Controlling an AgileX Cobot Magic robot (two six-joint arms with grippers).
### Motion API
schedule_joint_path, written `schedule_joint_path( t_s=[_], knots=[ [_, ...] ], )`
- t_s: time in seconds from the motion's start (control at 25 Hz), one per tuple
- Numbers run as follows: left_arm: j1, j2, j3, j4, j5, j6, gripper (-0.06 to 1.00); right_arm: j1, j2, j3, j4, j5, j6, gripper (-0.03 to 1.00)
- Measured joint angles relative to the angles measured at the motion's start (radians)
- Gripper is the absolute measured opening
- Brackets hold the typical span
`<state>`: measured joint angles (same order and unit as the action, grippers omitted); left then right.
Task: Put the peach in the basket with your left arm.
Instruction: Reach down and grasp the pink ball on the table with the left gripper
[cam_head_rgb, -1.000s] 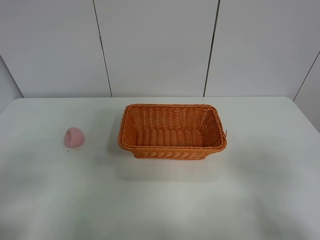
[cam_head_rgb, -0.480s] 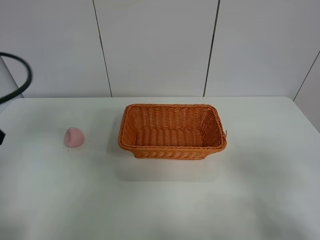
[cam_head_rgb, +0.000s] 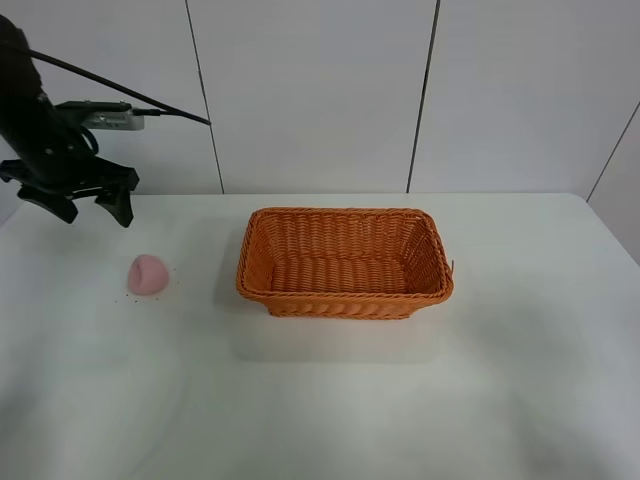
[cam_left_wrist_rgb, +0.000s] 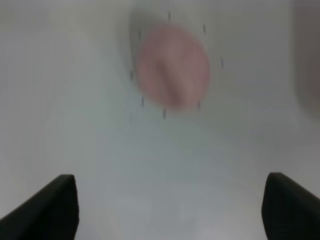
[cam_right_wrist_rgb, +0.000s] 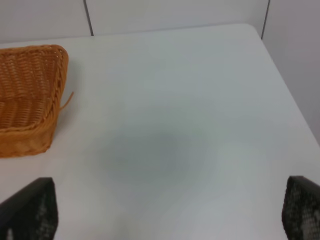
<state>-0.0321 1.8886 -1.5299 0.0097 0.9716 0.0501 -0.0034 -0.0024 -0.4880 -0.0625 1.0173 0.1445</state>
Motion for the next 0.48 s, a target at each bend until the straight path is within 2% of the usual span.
schedule_joint_path(
  t_s=[0.2, 0.48],
  knots=[
    [0.0, 0.207, -0.147, -0.01, -0.006, 0.0, 0.85, 0.0, 0.0, 0.0, 0.0, 0.0, 0.0, 0.69],
    [0.0, 0.369, -0.163, -0.05, -0.013, 0.0, 0.85, 0.0, 0.0, 0.0, 0.0, 0.0, 0.0, 0.69]
  ],
)
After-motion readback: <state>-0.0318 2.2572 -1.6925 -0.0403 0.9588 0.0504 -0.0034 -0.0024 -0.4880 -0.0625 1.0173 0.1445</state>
